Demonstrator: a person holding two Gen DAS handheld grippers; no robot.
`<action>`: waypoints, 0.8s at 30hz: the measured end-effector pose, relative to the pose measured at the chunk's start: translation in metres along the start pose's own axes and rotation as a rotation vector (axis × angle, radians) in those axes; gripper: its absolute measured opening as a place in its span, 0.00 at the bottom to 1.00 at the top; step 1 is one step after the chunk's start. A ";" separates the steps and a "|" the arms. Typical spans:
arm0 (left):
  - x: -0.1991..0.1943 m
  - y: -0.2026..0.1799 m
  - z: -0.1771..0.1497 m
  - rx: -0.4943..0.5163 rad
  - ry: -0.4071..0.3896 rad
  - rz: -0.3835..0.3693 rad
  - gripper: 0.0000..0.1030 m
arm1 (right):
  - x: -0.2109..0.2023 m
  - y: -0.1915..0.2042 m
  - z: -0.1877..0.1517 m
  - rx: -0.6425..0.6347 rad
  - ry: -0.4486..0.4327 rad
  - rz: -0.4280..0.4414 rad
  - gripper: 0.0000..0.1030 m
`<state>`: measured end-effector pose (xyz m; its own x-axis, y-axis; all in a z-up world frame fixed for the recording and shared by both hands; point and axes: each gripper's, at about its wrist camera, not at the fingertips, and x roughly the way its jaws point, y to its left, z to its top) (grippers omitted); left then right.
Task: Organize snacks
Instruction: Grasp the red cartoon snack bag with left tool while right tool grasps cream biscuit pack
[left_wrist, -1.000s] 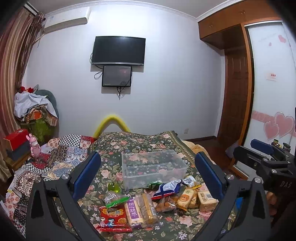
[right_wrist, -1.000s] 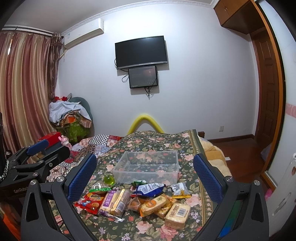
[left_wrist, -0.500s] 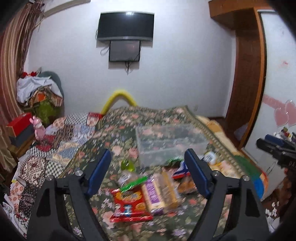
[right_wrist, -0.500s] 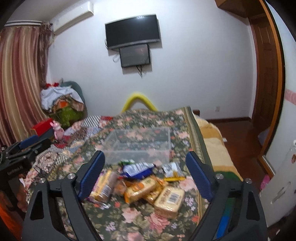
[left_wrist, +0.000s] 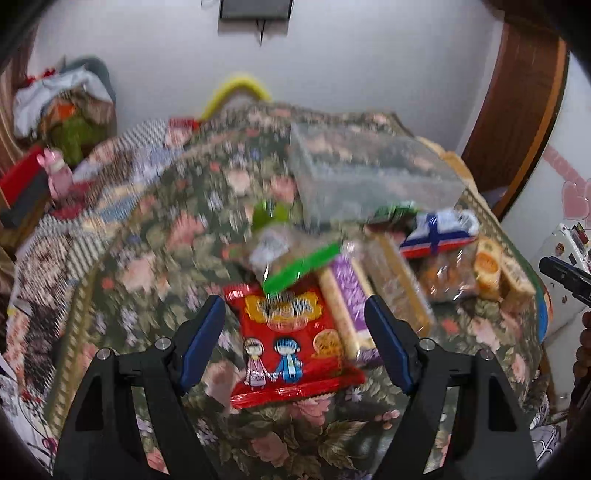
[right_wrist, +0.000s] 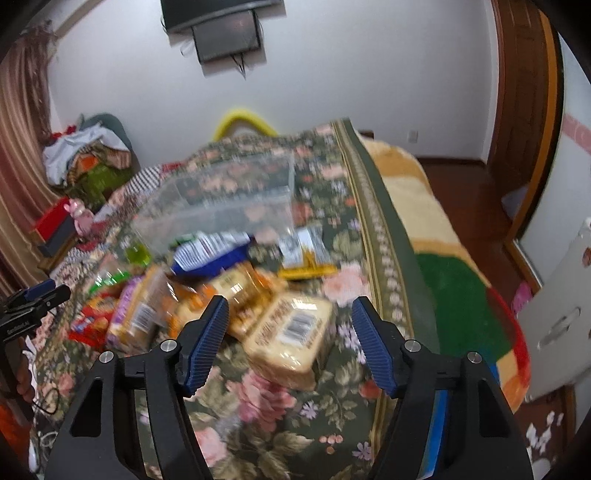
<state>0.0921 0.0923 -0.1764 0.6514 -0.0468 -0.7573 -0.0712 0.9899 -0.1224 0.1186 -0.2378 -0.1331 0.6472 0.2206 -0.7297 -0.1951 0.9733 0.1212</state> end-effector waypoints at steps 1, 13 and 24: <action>0.006 0.001 -0.002 -0.005 0.018 0.000 0.76 | 0.004 -0.002 -0.002 0.004 0.016 -0.002 0.63; 0.067 0.006 -0.015 0.001 0.161 0.036 0.76 | 0.035 -0.014 -0.006 0.058 0.113 0.022 0.63; 0.082 0.013 -0.015 0.007 0.138 0.050 0.73 | 0.051 -0.002 -0.004 0.048 0.152 0.065 0.66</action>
<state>0.1334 0.0994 -0.2493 0.5371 -0.0149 -0.8434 -0.0956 0.9923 -0.0784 0.1494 -0.2285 -0.1735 0.5149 0.2745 -0.8121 -0.1953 0.9600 0.2007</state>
